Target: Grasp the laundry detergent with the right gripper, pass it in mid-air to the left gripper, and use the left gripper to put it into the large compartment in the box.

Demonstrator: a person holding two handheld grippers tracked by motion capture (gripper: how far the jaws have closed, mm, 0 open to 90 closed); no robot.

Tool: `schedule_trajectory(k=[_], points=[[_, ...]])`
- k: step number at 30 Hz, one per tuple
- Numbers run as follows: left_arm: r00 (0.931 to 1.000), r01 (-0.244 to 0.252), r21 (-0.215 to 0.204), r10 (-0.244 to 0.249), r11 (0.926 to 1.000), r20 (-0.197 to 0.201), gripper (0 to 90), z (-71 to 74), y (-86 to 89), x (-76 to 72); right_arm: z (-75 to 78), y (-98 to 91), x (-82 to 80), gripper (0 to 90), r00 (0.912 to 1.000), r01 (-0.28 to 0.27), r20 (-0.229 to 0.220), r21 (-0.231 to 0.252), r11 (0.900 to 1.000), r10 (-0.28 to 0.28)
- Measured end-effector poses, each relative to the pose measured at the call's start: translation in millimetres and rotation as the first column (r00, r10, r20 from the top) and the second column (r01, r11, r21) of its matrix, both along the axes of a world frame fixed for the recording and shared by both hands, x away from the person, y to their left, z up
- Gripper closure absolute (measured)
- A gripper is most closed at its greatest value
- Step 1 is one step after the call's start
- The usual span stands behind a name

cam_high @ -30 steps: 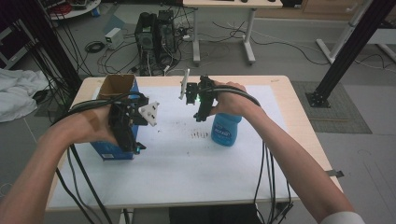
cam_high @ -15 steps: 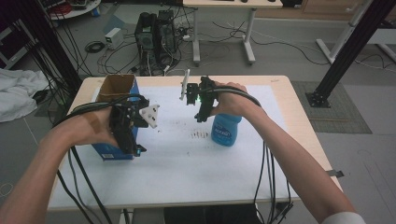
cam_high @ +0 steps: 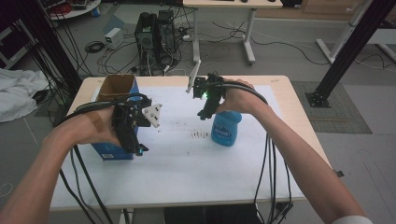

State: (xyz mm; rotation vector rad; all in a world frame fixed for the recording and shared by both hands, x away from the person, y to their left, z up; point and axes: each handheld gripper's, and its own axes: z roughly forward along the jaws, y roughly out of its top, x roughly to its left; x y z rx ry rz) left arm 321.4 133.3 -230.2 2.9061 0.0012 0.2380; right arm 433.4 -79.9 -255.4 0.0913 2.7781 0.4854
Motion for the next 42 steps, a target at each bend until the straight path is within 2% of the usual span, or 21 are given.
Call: schedule_trajectory(k=[8, 12, 13, 18, 20, 23, 27, 28, 33, 35, 38, 40, 41, 42], points=[[1.0000, 0.004, 0.000, -0.004, 1.0000, -0.004, 16.6, -2.2, -2.0, 2.5, 11.8, -23.2, -0.7, 12.8, 0.9990, 0.041, 0.017, 0.053, 0.9978, -0.042], [0.9999, 0.011, -0.002, -0.011, 0.9999, -0.001, 16.6, -3.1, -3.5, 4.0, 19.3, -34.6, -4.4, 12.8, 0.9970, 0.076, 0.006, 0.087, 0.9933, -0.077], [1.0000, 0.009, -0.002, -0.009, 1.0000, -0.003, 16.6, -3.2, -3.7, 4.0, 20.8, -37.6, -4.8, 12.8, 0.9974, 0.071, 0.007, 0.096, 0.9929, -0.072], [1.0000, 0.006, -0.003, -0.006, 1.0000, -0.007, 16.6, -4.2, -4.3, 4.9, 24.8, -52.7, -7.4, 12.8, 0.9939, 0.110, -0.008, 0.138, 0.9842, -0.110], [1.0000, 0.006, -0.002, -0.006, 1.0000, -0.007, 16.6, -4.5, -4.5, 6.3, 24.7, -64.7, -11.0, 12.8, 0.9903, 0.139, -0.025, 0.172, 0.9753, -0.137], [0.9999, 0.008, 0.000, -0.008, 1.0000, -0.008, 16.6, -4.7, -4.9, 7.1, 21.7, -74.9, -15.5, 12.7, 0.9874, 0.158, -0.026, 0.186, 0.9697, -0.156], [0.9999, 0.004, -0.003, -0.004, 1.0000, -0.010, 16.6, -4.9, -5.6, 6.6, 14.0, -85.9, -20.1, 12.8, 0.9832, 0.182, -0.040, 0.177, 0.9671, -0.178], [0.9998, 0.016, 0.002, -0.016, 0.9999, -0.008, 16.6, -4.5, -6.2, 7.4, 11.9, -88.5, -20.7, 12.8, 0.9824, 0.186, -0.040, 0.182, 0.9654, -0.182], [0.9999, 0.012, -0.004, -0.012, 0.9999, -0.010, 16.6, -5.2, -6.4, 7.1, 3.0, -100.3, -25.3, 12.8, 0.9776, 0.208, -0.074, 0.211, 0.9550, -0.197], [0.9998, 0.015, -0.001, -0.015, 0.9999, -0.010, 16.6, -5.1, -6.3, 7.2, -1.5, -103.4, -27.7, 12.8, 0.9728, 0.229, -0.088, 0.230, 0.9458, -0.215], [0.9999, 0.012, -0.004, -0.012, 0.9999, -0.009, 16.6, -5.6, -6.4, 7.2, -6.2, -106.4, -28.5, 12.8, 0.9706, 0.238, -0.096, 0.243, 0.9404, -0.221], [0.9999, 0.008, -0.009, -0.008, 0.9999, -0.012, 16.6, -6.1, -6.3, 6.9, -14.3, -109.9, -29.1, 12.8, 0.9660, 0.256, -0.107, 0.277, 0.9260, -0.235], [0.9999, 0.009, -0.007, -0.009, 0.9999, -0.014, 16.6, -6.2, -6.3, 6.9, -15.4, -110.1, -29.8, 12.8, 0.9623, 0.269, -0.116, 0.280, 0.9215, -0.246], [0.9999, 0.009, -0.007, -0.009, 0.9999, -0.014, 16.6, -6.4, -6.3, 7.0, -17.3, -110.9, -29.3, 12.8, 0.9623, 0.269, -0.118, 0.283, 0.9204, -0.245]])
